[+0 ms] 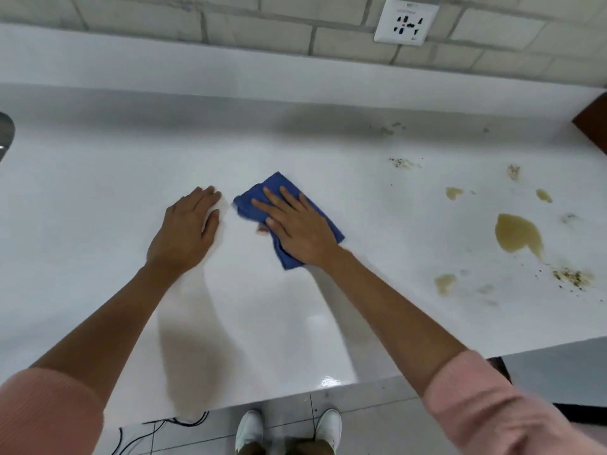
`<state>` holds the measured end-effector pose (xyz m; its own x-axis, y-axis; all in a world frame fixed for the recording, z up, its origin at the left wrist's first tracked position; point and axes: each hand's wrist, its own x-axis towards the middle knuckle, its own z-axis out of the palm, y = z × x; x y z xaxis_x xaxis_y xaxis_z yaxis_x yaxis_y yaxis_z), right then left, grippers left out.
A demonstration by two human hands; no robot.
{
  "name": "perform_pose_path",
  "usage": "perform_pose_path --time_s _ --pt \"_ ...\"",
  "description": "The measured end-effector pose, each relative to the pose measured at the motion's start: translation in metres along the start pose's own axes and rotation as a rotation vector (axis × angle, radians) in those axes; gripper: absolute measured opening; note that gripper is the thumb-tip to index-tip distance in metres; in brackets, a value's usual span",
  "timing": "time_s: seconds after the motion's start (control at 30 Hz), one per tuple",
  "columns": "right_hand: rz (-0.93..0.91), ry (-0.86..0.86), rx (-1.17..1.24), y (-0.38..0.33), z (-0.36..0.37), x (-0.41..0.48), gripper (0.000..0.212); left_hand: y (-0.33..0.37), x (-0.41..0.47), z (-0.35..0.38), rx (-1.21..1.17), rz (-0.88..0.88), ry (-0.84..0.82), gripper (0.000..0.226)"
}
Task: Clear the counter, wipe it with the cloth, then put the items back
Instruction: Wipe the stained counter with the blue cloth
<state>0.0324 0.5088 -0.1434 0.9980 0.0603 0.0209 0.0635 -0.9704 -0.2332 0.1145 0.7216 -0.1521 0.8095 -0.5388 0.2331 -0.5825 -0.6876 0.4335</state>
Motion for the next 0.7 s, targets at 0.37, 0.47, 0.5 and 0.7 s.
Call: perform_pose_path --time_s 0.37,0.47,0.5,0.7 --pt "0.338 0.068 -0.052 0.099 -0.031 -0.012 0.046 0.005 0.0 -0.004 -0.002 -0.003 0.012 0.04" --pt "0.301 0.061 -0.067 0.075 -0.023 0.038 0.046 0.005 0.001 -0.003 -0.005 -0.008 0.002 0.04" --pt "0.237 0.05 -0.054 0.061 -0.019 0.043 0.046 0.004 0.001 -0.003 -0.004 -0.009 -0.001 0.04" --pt "-0.143 -0.02 0.062 -0.008 0.0 -0.028 0.043 0.001 0.001 -0.002 -0.014 -0.007 0.012 0.039"
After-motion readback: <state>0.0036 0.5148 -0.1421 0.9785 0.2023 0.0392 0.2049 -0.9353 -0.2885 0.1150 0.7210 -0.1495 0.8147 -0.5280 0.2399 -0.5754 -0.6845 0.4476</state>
